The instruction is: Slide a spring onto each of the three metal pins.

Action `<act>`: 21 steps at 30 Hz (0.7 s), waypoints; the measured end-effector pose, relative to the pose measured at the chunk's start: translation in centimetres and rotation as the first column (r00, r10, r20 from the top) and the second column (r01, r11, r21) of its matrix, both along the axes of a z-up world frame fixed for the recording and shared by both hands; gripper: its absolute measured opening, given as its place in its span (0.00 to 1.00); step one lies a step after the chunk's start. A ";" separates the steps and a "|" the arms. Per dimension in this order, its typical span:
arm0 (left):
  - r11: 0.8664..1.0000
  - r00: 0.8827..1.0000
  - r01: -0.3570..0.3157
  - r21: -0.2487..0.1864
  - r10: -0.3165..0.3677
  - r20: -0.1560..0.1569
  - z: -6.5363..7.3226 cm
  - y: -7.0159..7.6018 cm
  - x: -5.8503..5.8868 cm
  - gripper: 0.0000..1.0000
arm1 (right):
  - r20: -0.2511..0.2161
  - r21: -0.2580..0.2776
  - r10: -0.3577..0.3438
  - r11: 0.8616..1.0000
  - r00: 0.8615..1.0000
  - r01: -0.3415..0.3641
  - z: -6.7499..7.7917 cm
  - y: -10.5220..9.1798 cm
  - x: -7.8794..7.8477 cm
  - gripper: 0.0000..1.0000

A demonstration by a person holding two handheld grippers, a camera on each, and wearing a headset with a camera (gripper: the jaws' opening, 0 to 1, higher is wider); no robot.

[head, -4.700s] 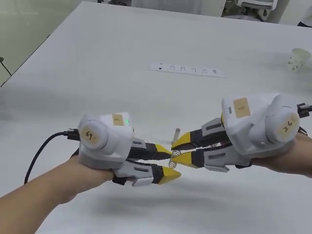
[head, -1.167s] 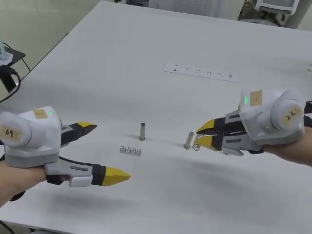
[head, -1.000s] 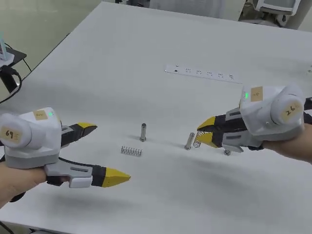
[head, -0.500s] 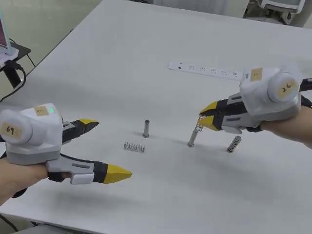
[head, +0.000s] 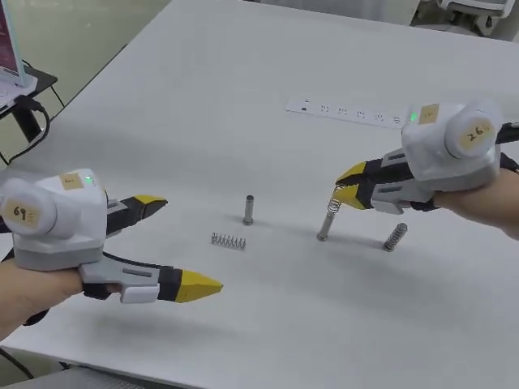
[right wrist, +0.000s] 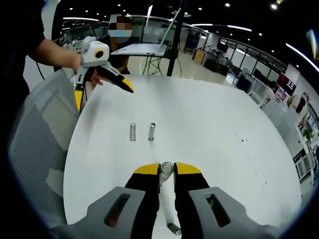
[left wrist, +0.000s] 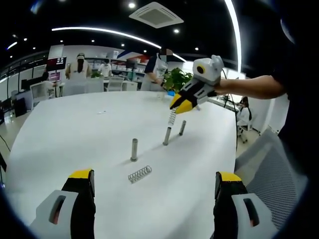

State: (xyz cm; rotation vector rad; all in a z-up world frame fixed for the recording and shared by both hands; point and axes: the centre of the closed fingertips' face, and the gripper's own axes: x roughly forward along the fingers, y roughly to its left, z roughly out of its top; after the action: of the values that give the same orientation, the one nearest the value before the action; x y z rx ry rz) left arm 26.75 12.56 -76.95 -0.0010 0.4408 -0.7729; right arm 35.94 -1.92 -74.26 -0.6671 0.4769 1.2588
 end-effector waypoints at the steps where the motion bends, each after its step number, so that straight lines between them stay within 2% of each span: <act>1: 1.000 1.000 0.000 0.000 0.000 0.000 0.0 0.1 0.0 0.98 | -0.002 -0.003 0.000 1.000 1.000 0.000 -0.1 0.0 0.0 0.08; 21: 1.000 1.000 -0.011 -0.001 0.011 -0.009 -0.1 0.4 -0.2 0.98 | -0.041 -0.010 -0.023 1.000 0.999 0.022 -1.4 0.0 0.3 0.08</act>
State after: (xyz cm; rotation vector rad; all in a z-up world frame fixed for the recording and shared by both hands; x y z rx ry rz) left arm 26.51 12.92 -77.08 -0.0075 0.4486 -0.7621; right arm 36.29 -1.96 -75.70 -0.6432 0.5227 1.2514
